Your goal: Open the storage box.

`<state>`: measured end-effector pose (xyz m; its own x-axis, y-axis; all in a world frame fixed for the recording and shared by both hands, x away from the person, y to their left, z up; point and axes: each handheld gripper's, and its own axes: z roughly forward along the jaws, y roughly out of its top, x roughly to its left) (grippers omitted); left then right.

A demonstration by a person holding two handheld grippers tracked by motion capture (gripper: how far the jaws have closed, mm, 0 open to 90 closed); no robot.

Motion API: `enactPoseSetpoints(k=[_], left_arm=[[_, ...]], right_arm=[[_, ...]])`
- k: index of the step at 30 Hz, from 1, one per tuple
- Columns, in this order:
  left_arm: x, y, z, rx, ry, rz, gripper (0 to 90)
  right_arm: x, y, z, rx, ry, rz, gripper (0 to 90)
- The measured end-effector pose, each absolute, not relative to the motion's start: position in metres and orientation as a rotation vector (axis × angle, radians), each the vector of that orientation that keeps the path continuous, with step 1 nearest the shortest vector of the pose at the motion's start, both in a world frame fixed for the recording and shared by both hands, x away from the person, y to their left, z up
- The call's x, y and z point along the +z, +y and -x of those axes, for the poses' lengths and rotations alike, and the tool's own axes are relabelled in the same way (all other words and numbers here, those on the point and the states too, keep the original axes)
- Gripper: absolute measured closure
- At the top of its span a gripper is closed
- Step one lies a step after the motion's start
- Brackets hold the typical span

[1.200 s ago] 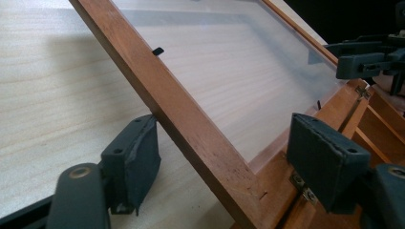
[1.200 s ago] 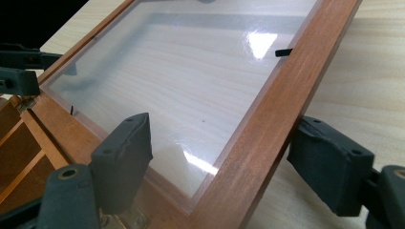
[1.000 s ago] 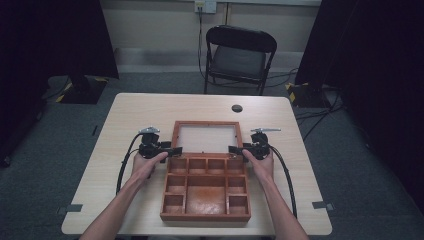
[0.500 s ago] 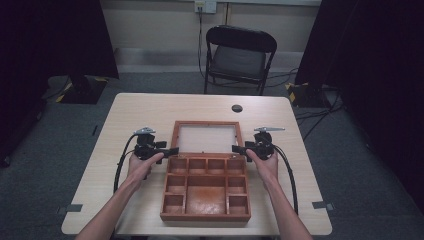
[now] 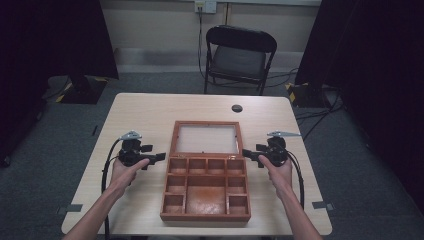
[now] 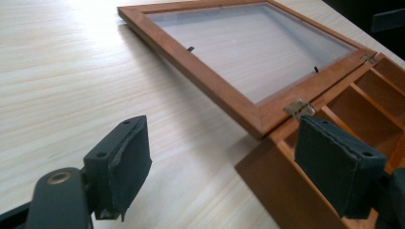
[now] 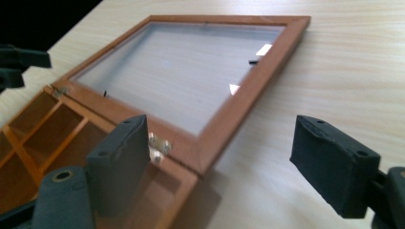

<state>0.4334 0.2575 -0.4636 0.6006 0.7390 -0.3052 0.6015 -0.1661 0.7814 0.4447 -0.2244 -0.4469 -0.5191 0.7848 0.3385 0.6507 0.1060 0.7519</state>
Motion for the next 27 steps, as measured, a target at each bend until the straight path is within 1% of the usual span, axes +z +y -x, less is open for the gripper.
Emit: enactPoseSetpoints(k=[8,11,14,19,22,25,27], left_arm=[[-0.465,0.272,-0.420,0.192,1.101,-1.879,17.4],[-0.465,0.275,-0.413,0.221,1.083,-1.913,17.3],[-0.467,0.278,-0.407,0.220,1.085,-1.943,17.4],[-0.474,0.285,-0.398,0.231,1.143,-1.972,18.3],[-0.476,0.287,-0.394,0.263,1.180,-1.987,19.0],[-0.478,0.289,-0.390,0.312,1.202,-2.041,19.0],[-0.481,0.292,-0.386,0.317,1.234,-2.030,18.5]], right_arm=[[-0.439,-0.242,-0.410,1.362,2.196,-1.405,18.3],[-0.440,-0.248,-0.399,1.357,2.179,-1.410,18.1],[-0.440,-0.253,-0.390,1.341,2.174,-1.420,18.1],[-0.443,-0.262,-0.373,1.331,2.166,-1.455,18.0],[-0.446,-0.267,-0.365,1.298,2.182,-1.459,17.7],[-0.453,-0.272,-0.360,1.247,2.195,-1.472,17.2],[-0.460,-0.277,-0.358,1.217,2.176,-1.506,17.0]])
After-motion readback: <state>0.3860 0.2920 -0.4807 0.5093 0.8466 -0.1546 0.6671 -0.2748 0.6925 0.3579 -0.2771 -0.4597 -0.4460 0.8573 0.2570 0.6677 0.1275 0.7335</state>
